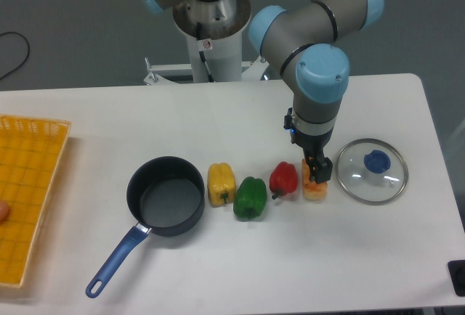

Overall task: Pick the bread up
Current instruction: 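Hover the gripper above the small bread piece beside the red pepper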

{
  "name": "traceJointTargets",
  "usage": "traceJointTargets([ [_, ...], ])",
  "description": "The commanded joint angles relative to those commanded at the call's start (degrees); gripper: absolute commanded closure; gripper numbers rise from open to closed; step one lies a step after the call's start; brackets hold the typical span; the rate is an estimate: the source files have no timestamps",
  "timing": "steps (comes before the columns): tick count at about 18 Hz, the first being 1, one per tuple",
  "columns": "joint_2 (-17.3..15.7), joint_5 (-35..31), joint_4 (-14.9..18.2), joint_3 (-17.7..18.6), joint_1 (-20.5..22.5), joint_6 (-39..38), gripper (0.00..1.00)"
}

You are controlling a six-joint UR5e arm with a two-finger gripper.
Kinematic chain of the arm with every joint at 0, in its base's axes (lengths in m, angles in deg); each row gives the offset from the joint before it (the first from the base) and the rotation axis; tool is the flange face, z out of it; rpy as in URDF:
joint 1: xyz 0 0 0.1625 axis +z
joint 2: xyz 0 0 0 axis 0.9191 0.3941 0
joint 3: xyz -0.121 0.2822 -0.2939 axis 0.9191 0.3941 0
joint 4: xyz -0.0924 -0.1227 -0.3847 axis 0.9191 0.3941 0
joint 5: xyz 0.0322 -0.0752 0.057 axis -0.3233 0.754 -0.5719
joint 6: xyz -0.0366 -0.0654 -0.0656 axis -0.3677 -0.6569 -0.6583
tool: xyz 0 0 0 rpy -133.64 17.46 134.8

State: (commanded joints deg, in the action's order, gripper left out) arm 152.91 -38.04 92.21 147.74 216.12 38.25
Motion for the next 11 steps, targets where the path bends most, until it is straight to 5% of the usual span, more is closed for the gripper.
traceJointTargets([
  [8,0.79,0.09,-0.44,0.53,0.62,0.09,0.0],
  [11,2.28,0.0,-2.98,1.93,1.23,0.09,0.0],
])
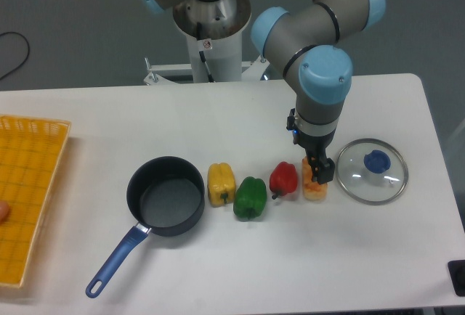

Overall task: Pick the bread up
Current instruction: 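Hover the gripper above the small bread piece beside the red pepper, then lower the gripper down around the bread piece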

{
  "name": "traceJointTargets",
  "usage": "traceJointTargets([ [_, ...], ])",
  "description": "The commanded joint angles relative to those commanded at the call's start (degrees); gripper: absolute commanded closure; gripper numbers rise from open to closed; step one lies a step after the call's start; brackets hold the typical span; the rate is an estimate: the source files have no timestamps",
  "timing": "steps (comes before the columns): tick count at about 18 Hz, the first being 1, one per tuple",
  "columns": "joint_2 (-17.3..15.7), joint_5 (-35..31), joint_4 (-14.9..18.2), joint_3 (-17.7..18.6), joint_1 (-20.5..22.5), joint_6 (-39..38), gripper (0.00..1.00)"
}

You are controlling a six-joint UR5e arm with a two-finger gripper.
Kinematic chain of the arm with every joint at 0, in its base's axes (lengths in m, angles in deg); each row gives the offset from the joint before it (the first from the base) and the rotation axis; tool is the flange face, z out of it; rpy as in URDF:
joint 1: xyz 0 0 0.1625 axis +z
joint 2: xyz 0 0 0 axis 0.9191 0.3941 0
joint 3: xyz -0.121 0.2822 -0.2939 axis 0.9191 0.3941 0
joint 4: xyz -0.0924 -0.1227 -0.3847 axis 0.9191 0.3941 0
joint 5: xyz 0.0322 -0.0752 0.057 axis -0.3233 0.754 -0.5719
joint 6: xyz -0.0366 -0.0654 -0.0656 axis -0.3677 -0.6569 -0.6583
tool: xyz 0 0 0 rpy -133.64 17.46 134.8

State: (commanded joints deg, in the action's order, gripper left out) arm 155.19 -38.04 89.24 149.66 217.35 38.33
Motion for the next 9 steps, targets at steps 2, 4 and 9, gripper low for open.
traceJointTargets([
  [2,1.14,0.0,-2.9,0.88,0.35,0.0,0.0],
  [4,2.37,0.0,-3.53,0.8,0.7,0.09,0.0],
  [9,4.57,-0.09,-4.84,0.27,1.58,2.81,0.0],
])
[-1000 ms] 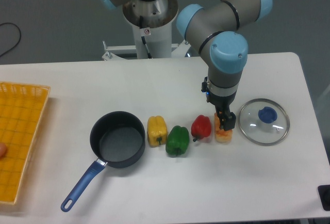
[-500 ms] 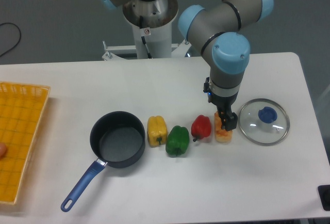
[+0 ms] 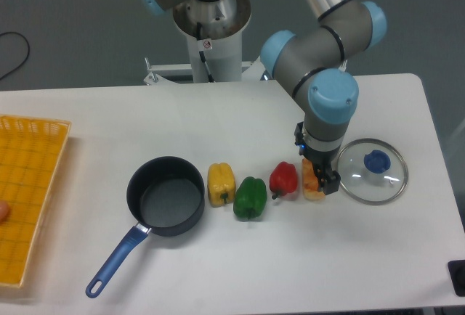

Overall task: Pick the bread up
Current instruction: 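Lower the gripper down around the bread piece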

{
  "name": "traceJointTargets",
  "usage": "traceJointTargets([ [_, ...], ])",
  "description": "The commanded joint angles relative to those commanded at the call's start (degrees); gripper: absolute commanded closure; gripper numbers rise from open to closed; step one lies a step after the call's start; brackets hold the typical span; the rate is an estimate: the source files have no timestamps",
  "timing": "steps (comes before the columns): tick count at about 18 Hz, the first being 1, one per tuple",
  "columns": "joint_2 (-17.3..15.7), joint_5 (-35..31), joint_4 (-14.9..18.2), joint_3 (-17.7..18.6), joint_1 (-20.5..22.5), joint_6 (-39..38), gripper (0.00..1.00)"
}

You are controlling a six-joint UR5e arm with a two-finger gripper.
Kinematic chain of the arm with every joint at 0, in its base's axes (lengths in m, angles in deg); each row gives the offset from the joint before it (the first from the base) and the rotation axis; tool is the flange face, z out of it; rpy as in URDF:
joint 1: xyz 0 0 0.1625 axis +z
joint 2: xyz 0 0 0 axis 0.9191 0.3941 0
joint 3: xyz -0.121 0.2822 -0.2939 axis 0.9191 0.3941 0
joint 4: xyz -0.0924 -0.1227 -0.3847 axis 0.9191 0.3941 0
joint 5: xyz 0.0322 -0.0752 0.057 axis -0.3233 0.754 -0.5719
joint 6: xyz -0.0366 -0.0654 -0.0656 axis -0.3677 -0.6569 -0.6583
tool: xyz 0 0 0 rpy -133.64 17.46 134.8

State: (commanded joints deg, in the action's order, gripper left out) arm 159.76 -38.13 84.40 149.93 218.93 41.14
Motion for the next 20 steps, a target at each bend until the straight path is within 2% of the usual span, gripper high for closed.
traceJointTargets([
  [6,3.16,-0.09,-3.87,-0.18,0.7,0.7,0.01],
  [7,3.6,-0.09,-4.4,-0.18,0.7,0.7,0.04],
  [9,4.05,-0.35,-4.84,-0.09,0.7,0.7,0.1],
  [17,4.93,-1.14,-5.28,-0.09,0.7,0.53,0.12],
  [20,5.1,-1.14,-5.46,-0.09,0.62,0.53,0.19],
])
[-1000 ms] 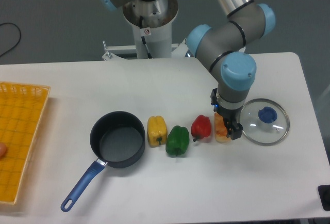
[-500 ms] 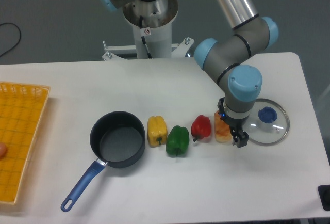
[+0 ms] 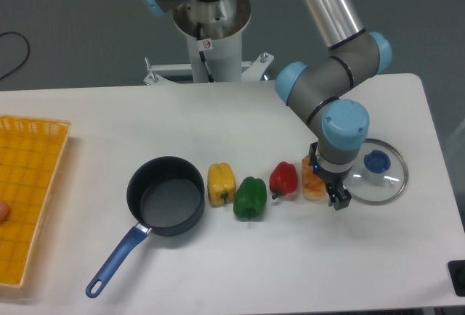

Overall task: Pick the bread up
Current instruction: 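Lower the gripper down around the bread piece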

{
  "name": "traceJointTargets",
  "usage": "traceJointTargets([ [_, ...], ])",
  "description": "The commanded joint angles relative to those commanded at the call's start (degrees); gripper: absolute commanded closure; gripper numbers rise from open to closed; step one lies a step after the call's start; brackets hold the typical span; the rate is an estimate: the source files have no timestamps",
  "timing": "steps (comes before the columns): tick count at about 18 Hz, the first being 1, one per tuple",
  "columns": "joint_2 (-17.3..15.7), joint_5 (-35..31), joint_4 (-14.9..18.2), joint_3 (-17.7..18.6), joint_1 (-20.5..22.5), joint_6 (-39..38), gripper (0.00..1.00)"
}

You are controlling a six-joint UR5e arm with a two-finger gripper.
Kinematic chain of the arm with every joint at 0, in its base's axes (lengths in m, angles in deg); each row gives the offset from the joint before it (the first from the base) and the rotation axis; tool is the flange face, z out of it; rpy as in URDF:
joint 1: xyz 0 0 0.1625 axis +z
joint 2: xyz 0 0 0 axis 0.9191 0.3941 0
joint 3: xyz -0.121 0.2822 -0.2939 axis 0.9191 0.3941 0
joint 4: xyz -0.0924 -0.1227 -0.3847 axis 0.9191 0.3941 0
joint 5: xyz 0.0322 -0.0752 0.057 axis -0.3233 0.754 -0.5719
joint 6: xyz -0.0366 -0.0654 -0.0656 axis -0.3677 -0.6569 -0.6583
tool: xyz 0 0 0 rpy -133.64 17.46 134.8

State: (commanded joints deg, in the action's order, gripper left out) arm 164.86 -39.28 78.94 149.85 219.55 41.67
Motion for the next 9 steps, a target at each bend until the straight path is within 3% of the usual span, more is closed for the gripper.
traceJointTargets([
  [3,0.0,0.0,0.0,0.17,0.0,0.09,0.31],
  [9,-0.35,0.0,0.18,0.53,0.0,0.26,0.76],
])
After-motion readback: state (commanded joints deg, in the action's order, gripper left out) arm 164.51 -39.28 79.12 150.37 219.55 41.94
